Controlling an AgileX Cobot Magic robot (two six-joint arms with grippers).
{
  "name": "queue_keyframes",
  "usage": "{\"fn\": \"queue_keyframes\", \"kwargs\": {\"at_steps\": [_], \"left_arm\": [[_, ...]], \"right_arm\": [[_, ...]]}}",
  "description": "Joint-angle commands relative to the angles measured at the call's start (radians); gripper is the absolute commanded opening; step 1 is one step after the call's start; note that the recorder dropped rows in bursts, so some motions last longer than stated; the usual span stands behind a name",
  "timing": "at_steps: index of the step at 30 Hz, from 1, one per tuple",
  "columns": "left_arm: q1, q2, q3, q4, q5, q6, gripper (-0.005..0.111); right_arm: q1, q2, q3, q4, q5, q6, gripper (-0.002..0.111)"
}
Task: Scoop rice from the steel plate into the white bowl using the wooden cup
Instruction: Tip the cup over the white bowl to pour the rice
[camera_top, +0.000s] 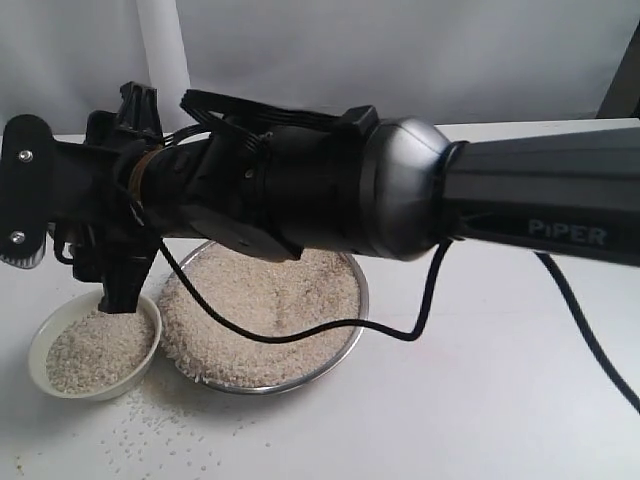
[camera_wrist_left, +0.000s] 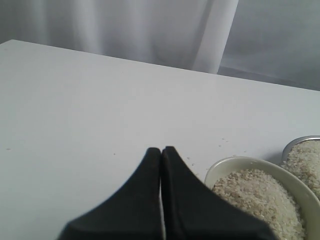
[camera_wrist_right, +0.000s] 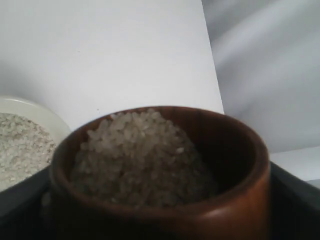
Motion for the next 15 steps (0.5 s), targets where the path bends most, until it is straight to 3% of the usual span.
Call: {"fn": "queue_keyframes", "kwargs": {"at_steps": [1, 15], "left_arm": [[-0.006, 0.000, -0.001, -0.006, -0.006, -0.002, 0.000], [-0.006, 0.000, -0.001, -0.006, -0.006, -0.002, 0.000]], "right_arm": [[0.001, 0.012, -0.012, -0.055, 0.007, -0.005, 0.000], [0.043, 0.207, -0.175, -0.215, 0.188, -0.119, 0.000]]}}
